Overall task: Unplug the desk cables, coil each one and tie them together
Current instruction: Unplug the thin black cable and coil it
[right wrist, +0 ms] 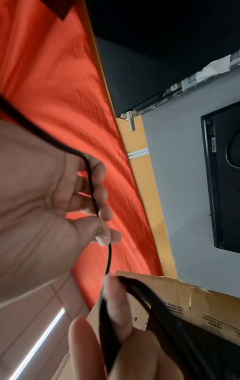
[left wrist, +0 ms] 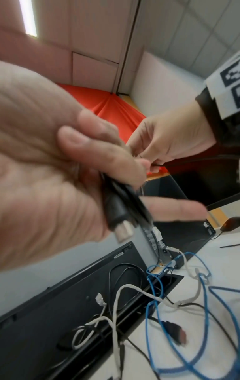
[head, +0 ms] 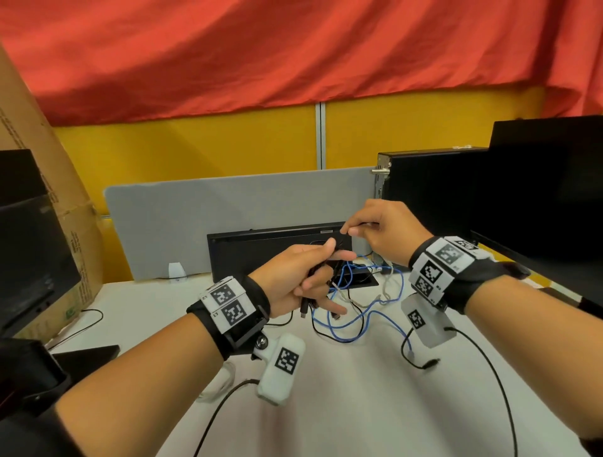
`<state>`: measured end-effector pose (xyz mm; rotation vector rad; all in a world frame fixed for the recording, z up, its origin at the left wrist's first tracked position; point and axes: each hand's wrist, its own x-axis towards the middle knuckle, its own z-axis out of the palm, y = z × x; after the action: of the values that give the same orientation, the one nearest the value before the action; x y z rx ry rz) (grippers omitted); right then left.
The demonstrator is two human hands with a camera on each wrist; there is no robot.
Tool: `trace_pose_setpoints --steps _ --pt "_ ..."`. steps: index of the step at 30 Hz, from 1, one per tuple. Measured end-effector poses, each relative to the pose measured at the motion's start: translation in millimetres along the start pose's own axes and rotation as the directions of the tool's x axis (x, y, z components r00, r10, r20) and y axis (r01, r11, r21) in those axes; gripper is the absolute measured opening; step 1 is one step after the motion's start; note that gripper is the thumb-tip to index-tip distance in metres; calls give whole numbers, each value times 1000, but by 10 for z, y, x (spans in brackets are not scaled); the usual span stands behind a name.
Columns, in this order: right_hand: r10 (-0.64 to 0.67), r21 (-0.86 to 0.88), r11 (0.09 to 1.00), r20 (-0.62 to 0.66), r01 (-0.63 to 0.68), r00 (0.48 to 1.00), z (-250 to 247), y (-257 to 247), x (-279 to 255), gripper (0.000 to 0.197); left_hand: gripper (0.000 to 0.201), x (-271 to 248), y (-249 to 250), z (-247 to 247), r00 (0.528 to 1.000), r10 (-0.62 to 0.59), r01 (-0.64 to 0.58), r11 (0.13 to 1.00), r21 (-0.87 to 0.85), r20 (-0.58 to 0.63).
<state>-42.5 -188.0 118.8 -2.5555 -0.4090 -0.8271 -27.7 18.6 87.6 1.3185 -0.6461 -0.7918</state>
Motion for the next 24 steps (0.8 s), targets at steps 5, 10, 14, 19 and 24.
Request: trace_pose_setpoints --steps 5,10,14,19,24 --pt "-23 -162 987 -41 16 999 127 -9 -63 21 32 30 12 -24 998 40 -30 981 -192 51" --pt "234 148 957 107 -248 966 198 -210 -116 26 38 51 -5 -61 999 44 -50 968 -247 -31" --pt "372 752 384 406 -536 835 201 -444 -170 30 40 64 -30 -62 992 69 -92 965 -247 -102" --pt "310 744 509 310 -432 899 316 -507 -229 19 41 49 -25 -71 994 79 -96 965 -246 -77" --pt "425 512 739 149 -437 893 448 -519 -198 18 38 40 11 -62 984 72 -88 992 -92 -162"
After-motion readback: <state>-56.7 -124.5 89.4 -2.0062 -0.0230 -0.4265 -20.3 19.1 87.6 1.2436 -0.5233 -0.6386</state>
